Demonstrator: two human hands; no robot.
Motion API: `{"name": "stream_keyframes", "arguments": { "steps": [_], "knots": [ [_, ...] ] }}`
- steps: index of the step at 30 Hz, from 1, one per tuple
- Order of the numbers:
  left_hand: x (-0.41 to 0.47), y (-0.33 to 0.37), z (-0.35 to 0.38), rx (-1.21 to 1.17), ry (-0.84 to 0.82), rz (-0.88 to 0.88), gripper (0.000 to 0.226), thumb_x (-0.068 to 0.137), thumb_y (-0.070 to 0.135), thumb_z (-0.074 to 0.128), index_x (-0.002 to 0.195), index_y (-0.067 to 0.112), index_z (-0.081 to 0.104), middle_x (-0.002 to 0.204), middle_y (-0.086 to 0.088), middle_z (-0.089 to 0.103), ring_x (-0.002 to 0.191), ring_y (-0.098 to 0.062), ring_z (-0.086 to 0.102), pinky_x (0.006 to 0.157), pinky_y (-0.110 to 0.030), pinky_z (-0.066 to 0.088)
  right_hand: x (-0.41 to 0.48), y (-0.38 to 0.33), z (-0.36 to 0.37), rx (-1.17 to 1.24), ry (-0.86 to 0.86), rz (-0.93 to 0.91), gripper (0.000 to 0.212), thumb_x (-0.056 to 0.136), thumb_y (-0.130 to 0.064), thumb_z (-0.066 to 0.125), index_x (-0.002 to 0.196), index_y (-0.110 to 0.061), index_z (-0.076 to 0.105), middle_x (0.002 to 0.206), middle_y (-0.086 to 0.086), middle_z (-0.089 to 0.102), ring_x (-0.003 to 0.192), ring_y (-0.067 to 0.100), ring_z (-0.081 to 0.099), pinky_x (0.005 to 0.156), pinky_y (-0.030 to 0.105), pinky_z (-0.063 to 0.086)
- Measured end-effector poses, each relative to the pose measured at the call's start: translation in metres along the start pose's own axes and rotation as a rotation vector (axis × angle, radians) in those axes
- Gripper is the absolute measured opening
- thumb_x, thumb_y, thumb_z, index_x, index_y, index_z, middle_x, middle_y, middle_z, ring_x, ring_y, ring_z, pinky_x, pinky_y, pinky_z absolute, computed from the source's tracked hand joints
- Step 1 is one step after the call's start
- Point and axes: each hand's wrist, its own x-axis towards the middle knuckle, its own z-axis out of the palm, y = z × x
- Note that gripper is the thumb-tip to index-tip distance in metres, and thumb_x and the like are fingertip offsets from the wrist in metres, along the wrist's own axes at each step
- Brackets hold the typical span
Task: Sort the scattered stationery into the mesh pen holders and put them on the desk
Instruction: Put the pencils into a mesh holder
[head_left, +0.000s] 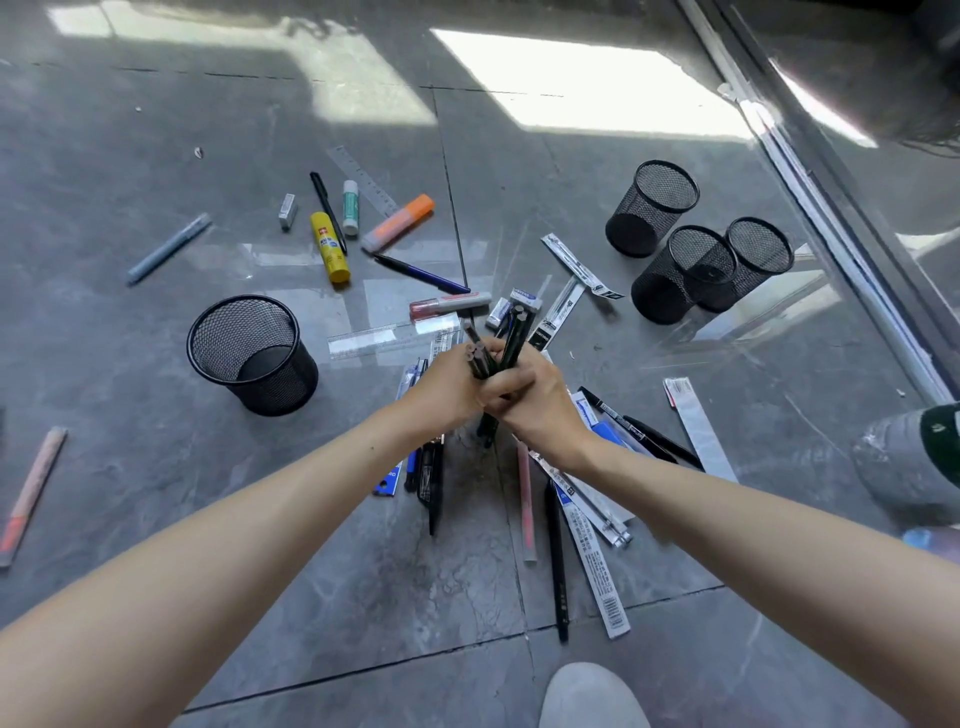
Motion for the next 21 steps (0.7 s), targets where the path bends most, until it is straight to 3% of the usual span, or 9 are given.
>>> {"name": "stream_keyframes", "arguments": {
  "steps": [2,4,8,10,12,15,18,21],
  "knots": [
    [0.001,0.000,-0.002,0.059,0.006,-0.004,0.023,0.078,0.048,0.067,0.083,0.027,0.061,0.081,0.009,0.065,0.078,-0.004,0.060,0.072,-0.015,0.045,0.002,-0.002,-0.004,0.017,-0.013,0.006,0.022,0.073,-0.009,0.060,0.094,-0.018,0.060,0.091,0.002,0.060,0.085,0.013,0.059,0.071,0.023,0.047],
    [0.003,0.003,-0.008,0.129,0.014,-0.009,0.026,0.083,0.048,0.064,0.083,0.022,0.059,0.079,0.006,0.063,0.071,0.000,0.055,0.062,-0.012,0.042,0.006,-0.007,-0.007,0.038,-0.026,-0.017,0.030,0.078,-0.001,0.061,0.080,-0.030,0.055,0.080,-0.008,0.059,0.074,0.003,0.056,0.064,0.015,0.043],
    [0.011,0.015,-0.031,0.332,0.057,0.075,0.036,0.075,0.072,0.049,0.069,0.036,0.053,0.086,-0.008,0.056,0.074,-0.016,0.054,0.060,-0.031,0.041,0.023,-0.022,-0.010,0.042,-0.042,-0.041,0.042,0.077,0.006,0.058,0.069,-0.034,0.048,0.069,-0.009,0.053,0.064,0.010,0.050,0.058,0.027,0.041],
    [0.012,0.029,-0.046,0.346,0.049,0.066,0.039,0.080,0.064,0.051,0.072,0.026,0.056,0.078,-0.008,0.058,0.067,-0.013,0.052,0.058,-0.030,0.038,0.036,-0.037,-0.010,0.017,-0.060,-0.069,0.042,0.077,0.006,0.059,0.070,-0.034,0.049,0.071,-0.009,0.055,0.067,0.012,0.053,0.057,0.025,0.043],
    [0.010,0.045,-0.066,0.338,0.008,0.014,0.036,0.091,0.047,0.053,0.077,0.014,0.056,0.071,-0.003,0.058,0.059,-0.008,0.050,0.056,-0.024,0.038,0.048,-0.054,-0.010,-0.008,-0.123,-0.088,0.035,0.081,0.004,0.058,0.074,-0.030,0.052,0.070,-0.010,0.056,0.059,0.005,0.052,0.051,0.015,0.040],
    [-0.001,0.061,-0.099,0.323,-0.041,-0.077,0.027,0.097,0.034,0.046,0.081,0.016,0.057,0.074,0.001,0.059,0.057,-0.010,0.056,0.053,-0.016,0.046,0.065,-0.084,-0.005,-0.038,-0.287,-0.143,0.019,0.088,-0.002,0.058,0.081,-0.019,0.056,0.069,-0.006,0.060,0.053,0.003,0.054,0.046,0.012,0.038],
    [-0.018,0.074,-0.131,0.318,-0.004,-0.111,0.025,0.098,0.035,0.045,0.097,0.014,0.059,0.083,-0.005,0.062,0.067,-0.024,0.062,0.064,-0.029,0.052,0.077,-0.120,0.002,-0.081,-0.388,-0.216,0.018,0.090,-0.006,0.059,0.075,-0.016,0.056,0.065,-0.004,0.059,0.046,-0.001,0.052,0.044,0.015,0.037],
    [-0.037,0.083,-0.163,0.384,0.042,-0.106,0.029,0.098,0.037,0.043,0.078,0.023,0.058,0.083,-0.010,0.067,0.068,-0.021,0.062,0.063,-0.030,0.049,0.088,-0.157,0.014,-0.119,-0.471,-0.305,0.009,0.089,-0.009,0.060,0.082,-0.005,0.063,0.071,0.007,0.064,0.054,0.008,0.055,0.045,0.016,0.042]
  ]
}}
